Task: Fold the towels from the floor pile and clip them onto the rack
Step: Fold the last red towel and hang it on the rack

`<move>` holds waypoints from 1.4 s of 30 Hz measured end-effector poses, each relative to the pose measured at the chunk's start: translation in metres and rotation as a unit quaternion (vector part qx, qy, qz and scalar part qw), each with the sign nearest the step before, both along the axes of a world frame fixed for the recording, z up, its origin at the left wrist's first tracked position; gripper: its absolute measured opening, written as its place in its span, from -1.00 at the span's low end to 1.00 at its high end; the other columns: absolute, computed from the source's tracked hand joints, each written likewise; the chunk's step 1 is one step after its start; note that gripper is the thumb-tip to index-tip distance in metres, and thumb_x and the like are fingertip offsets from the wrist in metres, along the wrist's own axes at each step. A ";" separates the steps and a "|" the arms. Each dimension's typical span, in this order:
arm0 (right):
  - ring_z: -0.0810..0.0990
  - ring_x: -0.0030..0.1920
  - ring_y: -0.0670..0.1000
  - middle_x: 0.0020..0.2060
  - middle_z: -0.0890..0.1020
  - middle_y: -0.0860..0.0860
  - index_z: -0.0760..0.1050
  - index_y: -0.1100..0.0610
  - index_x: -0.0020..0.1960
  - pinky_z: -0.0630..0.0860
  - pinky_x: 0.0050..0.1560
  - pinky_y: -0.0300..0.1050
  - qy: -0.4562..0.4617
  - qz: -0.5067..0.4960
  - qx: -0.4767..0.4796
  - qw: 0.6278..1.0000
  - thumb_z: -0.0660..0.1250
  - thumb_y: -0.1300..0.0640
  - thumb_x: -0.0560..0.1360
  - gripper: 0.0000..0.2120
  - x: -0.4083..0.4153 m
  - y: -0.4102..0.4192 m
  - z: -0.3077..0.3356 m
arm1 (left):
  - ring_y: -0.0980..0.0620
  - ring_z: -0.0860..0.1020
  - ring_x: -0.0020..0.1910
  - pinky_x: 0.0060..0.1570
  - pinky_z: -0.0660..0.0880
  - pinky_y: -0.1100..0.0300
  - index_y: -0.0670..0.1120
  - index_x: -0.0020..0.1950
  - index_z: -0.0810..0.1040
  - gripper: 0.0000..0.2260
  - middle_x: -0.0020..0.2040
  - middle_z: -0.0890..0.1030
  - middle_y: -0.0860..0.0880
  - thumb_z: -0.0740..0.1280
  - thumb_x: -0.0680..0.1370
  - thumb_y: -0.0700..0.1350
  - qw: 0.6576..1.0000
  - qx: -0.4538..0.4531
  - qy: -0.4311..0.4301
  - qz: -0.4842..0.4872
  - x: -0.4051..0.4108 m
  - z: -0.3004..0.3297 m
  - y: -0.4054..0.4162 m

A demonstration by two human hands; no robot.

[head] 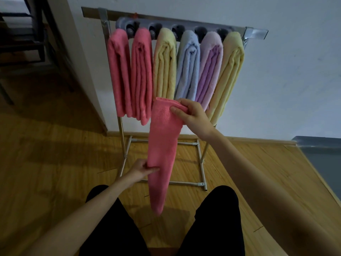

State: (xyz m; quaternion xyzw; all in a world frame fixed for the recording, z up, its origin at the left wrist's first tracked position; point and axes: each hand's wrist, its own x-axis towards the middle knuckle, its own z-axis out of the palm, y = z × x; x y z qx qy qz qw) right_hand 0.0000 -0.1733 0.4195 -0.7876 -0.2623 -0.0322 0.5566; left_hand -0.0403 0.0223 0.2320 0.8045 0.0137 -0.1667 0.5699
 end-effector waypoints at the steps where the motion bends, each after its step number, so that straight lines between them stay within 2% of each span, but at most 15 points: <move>1: 0.45 -0.31 -0.07 -0.32 0.48 0.04 0.51 0.33 -0.07 0.42 -0.30 -0.15 -0.007 -0.031 0.009 0.999 0.28 0.21 0.58 -0.84 0.001 -0.004 -0.001 | 0.09 0.60 -0.02 -0.12 0.54 0.32 -0.10 0.08 0.59 -0.75 -0.01 0.65 0.00 0.46 0.45 -0.04 1.000 0.007 0.014 -0.007 -0.001 -0.006 -0.001; 5: 0.34 -0.41 -0.20 -0.42 0.40 -0.12 0.48 0.18 -0.25 0.31 -0.35 -0.30 -0.036 -0.168 0.037 0.985 0.28 0.26 0.57 -0.79 0.005 -0.030 -0.010 | 0.05 0.60 -0.09 -0.18 0.52 0.36 -0.10 0.03 0.57 -0.86 -0.07 0.62 -0.01 0.35 0.54 -0.07 1.000 0.021 0.013 0.004 -0.004 -0.017 -0.004; 9: 0.32 -0.44 -0.20 -0.42 0.42 -0.02 0.50 0.24 -0.21 0.31 -0.38 -0.35 0.002 -0.301 0.065 0.951 0.27 0.27 0.55 -0.83 0.006 -0.060 -0.036 | 0.08 0.55 -0.24 -0.32 0.46 0.42 -0.20 -0.03 0.58 -0.84 -0.23 0.56 0.03 0.30 0.57 -0.11 0.996 0.062 -0.041 0.049 0.009 -0.007 0.001; 11: 0.32 -0.44 -0.15 -0.44 0.39 -0.02 0.45 0.20 -0.27 0.29 -0.40 -0.29 0.050 -0.360 0.059 0.930 0.25 0.28 0.53 -0.81 0.009 -0.076 -0.059 | -0.05 0.60 -0.11 -0.13 0.55 0.24 -0.11 -0.05 0.59 -0.85 -0.14 0.62 -0.07 0.31 0.56 -0.05 0.994 0.087 -0.064 0.023 0.020 0.003 0.010; 13: 0.35 -0.38 -0.04 -0.42 0.40 0.05 0.44 0.24 -0.27 0.30 -0.37 -0.17 0.122 -0.379 0.028 0.917 0.25 0.27 0.51 -0.82 0.011 -0.087 -0.087 | -0.11 0.59 -0.07 -0.05 0.54 0.10 -0.24 -0.03 0.60 -0.76 -0.10 0.63 -0.18 0.34 0.54 -0.05 0.992 0.102 -0.074 -0.007 0.031 0.023 0.015; 16: 0.45 -0.34 0.02 -0.38 0.47 0.09 0.49 0.33 -0.22 0.40 -0.34 -0.07 0.201 -0.368 -0.037 0.907 0.27 0.26 0.48 -0.85 0.004 -0.086 -0.131 | 0.07 0.51 -0.27 -0.24 0.40 0.30 -0.34 -0.13 0.60 -0.70 -0.29 0.54 -0.06 0.40 0.50 -0.06 0.985 0.101 -0.111 -0.082 0.040 0.066 0.012; 18: 0.47 -0.33 0.01 -0.37 0.49 0.07 0.48 0.28 -0.23 0.43 -0.35 -0.11 0.236 -0.349 -0.066 0.905 0.28 0.28 0.48 -0.88 -0.002 -0.075 -0.152 | 0.22 0.46 -0.38 -0.33 0.37 0.38 -0.18 -0.28 0.60 -0.80 -0.40 0.49 0.10 0.41 0.49 -0.10 0.977 0.109 -0.127 -0.130 0.043 0.094 0.007; 21: 0.58 -0.18 0.06 -0.24 0.57 0.09 0.49 0.25 -0.09 0.56 -0.23 -0.07 0.287 -0.303 -0.133 0.899 0.30 0.29 0.46 -0.96 -0.007 -0.060 -0.171 | 0.25 0.45 -0.41 -0.34 0.35 0.40 0.02 -0.35 0.54 -0.76 -0.42 0.45 0.14 0.40 0.51 -0.14 0.963 0.128 -0.133 -0.198 0.041 0.121 0.003; 24: 0.55 0.11 0.11 0.06 0.53 0.12 0.37 0.27 0.23 0.55 0.03 -0.06 0.315 -0.233 -0.276 0.878 0.31 0.22 0.51 -0.68 -0.009 -0.052 -0.172 | 0.27 0.47 -0.37 -0.31 0.36 0.40 0.07 -0.34 0.59 -0.75 -0.40 0.50 0.17 0.39 0.52 -0.15 0.946 0.144 -0.121 -0.264 0.038 0.143 -0.003; 26: 0.44 0.22 0.16 0.21 0.43 0.15 0.26 0.25 0.36 0.47 0.19 0.00 0.229 -0.235 -0.344 0.879 0.36 0.22 0.47 -0.48 -0.010 -0.046 -0.169 | 0.22 0.54 -0.24 -0.22 0.43 0.35 -0.06 -0.12 0.67 -0.90 -0.23 0.61 0.04 0.36 0.53 -0.14 0.936 0.160 -0.105 -0.295 0.038 0.152 -0.005; 29: 0.50 -0.01 0.07 -0.01 0.48 0.07 0.38 0.18 0.25 0.53 0.03 0.05 0.096 -0.221 -0.165 0.956 0.40 0.29 0.36 -0.53 -0.012 -0.037 -0.153 | 0.14 0.59 -0.13 -0.14 0.47 0.32 -0.14 0.07 0.65 -0.82 -0.10 0.64 -0.03 0.33 0.56 -0.11 0.927 0.173 -0.092 -0.319 0.036 0.163 -0.010; 31: 0.55 -0.08 0.04 -0.08 0.56 0.07 0.46 0.21 0.20 0.57 -0.01 0.00 0.145 -0.105 -0.036 0.983 0.39 0.37 0.36 -0.57 -0.015 -0.031 -0.134 | 0.19 0.59 -0.13 -0.15 0.47 0.35 -0.13 0.10 0.64 -0.82 -0.12 0.64 0.03 0.31 0.57 -0.12 0.921 0.171 -0.081 -0.340 0.034 0.169 -0.015; 36: 0.54 0.18 0.20 0.13 0.59 0.23 0.50 0.28 0.23 0.45 0.25 0.15 0.244 0.149 0.046 0.957 0.29 0.42 0.35 -0.56 -0.025 -0.020 -0.106 | 0.31 0.54 -0.24 -0.22 0.41 0.41 -0.02 -0.04 0.63 -0.87 -0.29 0.60 0.25 0.29 0.58 -0.15 0.907 0.166 -0.074 -0.380 0.031 0.181 -0.024; 38: 0.53 0.17 0.24 0.15 0.54 0.34 0.46 0.38 0.22 0.37 0.28 0.27 0.269 0.194 0.055 0.942 0.29 0.40 0.37 -0.59 -0.028 -0.018 -0.098 | 0.31 0.54 -0.24 -0.22 0.41 0.42 -0.06 -0.01 0.64 -0.87 -0.28 0.61 0.24 0.29 0.58 -0.17 0.906 0.162 -0.075 -0.383 0.030 0.185 -0.024; 42: 0.56 0.14 0.27 0.09 0.57 0.33 0.50 0.42 0.14 0.43 0.26 0.23 0.286 0.211 0.029 0.934 0.43 0.28 0.43 -0.66 -0.030 -0.020 -0.084 | 0.25 0.53 -0.28 -0.28 0.41 0.39 -0.04 -0.06 0.64 -0.86 -0.28 0.60 0.14 0.28 0.58 -0.17 0.910 0.146 -0.063 -0.384 0.026 0.187 -0.020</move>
